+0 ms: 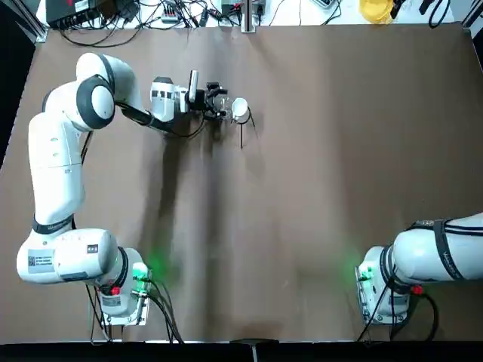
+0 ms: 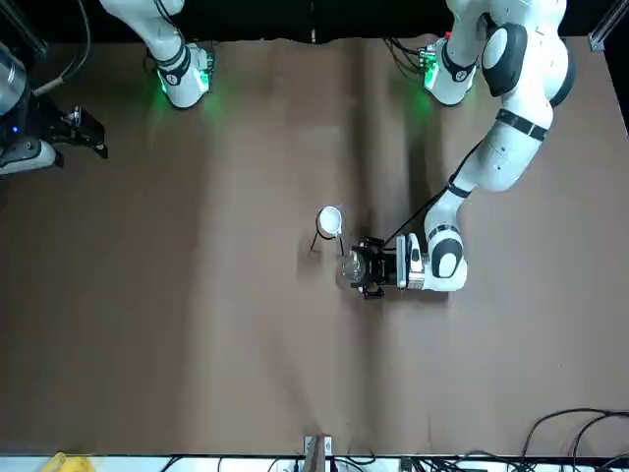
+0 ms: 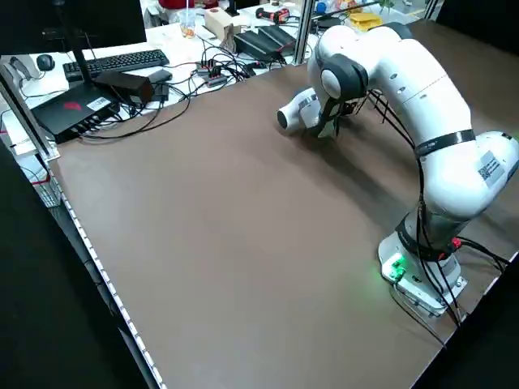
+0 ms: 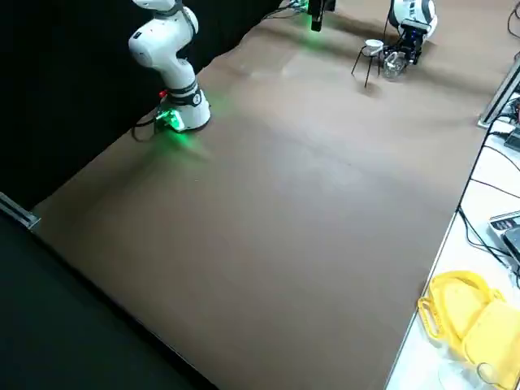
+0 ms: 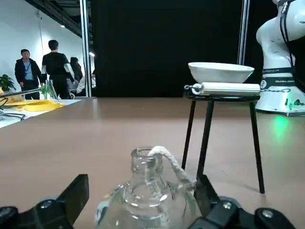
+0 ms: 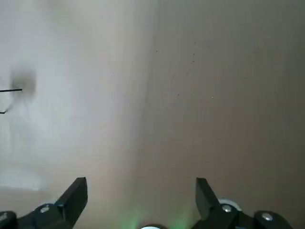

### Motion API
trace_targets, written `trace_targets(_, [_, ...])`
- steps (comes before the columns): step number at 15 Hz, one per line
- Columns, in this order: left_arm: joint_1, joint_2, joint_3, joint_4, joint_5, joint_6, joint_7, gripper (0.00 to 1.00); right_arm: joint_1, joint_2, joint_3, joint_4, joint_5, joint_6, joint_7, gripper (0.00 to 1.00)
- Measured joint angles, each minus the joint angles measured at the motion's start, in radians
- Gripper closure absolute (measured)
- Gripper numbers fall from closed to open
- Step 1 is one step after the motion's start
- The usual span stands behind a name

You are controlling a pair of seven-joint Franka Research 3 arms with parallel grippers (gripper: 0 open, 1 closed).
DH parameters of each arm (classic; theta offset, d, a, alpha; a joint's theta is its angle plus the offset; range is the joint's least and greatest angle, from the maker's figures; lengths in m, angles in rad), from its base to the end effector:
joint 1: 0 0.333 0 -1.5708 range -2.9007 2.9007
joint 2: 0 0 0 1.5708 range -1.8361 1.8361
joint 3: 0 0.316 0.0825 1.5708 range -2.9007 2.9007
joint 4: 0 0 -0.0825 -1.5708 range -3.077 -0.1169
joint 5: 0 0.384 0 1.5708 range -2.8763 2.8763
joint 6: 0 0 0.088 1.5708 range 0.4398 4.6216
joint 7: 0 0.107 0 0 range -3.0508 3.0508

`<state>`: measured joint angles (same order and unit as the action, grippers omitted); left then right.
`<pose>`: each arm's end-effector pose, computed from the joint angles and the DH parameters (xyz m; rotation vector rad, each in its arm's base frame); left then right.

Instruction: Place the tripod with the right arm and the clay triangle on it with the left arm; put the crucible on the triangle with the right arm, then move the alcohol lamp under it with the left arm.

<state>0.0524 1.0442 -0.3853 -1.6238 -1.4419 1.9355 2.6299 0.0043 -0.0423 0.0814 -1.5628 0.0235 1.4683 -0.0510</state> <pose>0.5898 -0.2542 0.0647 1.1793 -1.2903 1.1346 0.5285 0.0492 0.6424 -3.1140 -0.2157 0.0822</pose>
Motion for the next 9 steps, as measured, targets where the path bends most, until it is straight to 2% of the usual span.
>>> trace_targets(5, [0.013,-0.002,0.003,-0.01,0.011,0.0,0.0,0.01,-0.01,0.0,-0.001,-0.001,0.0,-0.014,0.0,0.0])
trace_targets(9, [0.066,-0.02,0.004,-0.038,0.063,-0.032,-0.004,0.01,-0.017,0.0,-0.001,-0.002,0.0,-0.015,0.0,0.0])
